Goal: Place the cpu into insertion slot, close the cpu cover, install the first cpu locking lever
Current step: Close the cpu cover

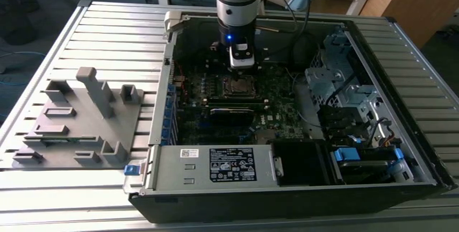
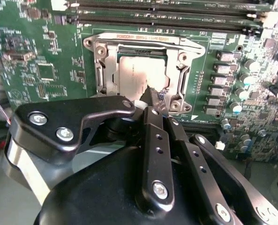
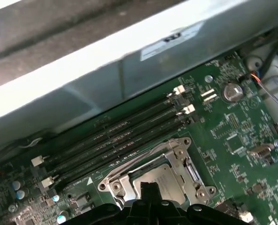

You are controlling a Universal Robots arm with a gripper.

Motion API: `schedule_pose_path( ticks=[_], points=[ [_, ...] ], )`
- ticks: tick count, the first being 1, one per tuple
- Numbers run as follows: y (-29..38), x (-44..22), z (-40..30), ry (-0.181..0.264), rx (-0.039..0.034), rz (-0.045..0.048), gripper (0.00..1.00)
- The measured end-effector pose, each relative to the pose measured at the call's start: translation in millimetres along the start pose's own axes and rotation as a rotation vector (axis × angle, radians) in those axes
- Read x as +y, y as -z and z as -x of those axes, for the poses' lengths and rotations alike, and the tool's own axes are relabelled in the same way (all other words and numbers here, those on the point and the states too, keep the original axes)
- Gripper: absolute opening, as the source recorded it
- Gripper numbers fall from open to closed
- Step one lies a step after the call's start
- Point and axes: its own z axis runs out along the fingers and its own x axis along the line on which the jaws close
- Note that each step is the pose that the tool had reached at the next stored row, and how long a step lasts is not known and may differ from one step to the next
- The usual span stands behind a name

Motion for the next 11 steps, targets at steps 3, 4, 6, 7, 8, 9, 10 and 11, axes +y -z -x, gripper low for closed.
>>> schedule_pose_path(
  ticks=[3, 4, 6, 7, 8, 9, 10, 11],
  points=[
    [-1.2, 0.1, 0.2, 0.040, 0.0028, 0.0030, 0.10],
    [-1.6, 0.1, 0.3, 0.051, 0.0036, 0.0037, 0.10],
    [-2.3, 0.2, 0.5, 0.074, 0.0052, 0.0053, 0.10],
    [-2.7, 0.2, 0.6, 0.085, 0.0060, 0.0061, 0.10],
    [-3.1, 0.3, 0.7, 0.098, 0.0069, 0.0070, 0.10],
    [-3.4, 0.3, 0.8, 0.110, 0.0078, 0.0079, 0.10],
    [-3.7, 0.3, 0.9, 0.121, 0.0086, 0.0088, 0.10],
    [-3.9, 0.4, 1.0, 0.132, 0.0093, 0.0095, 0.10]
  ],
)
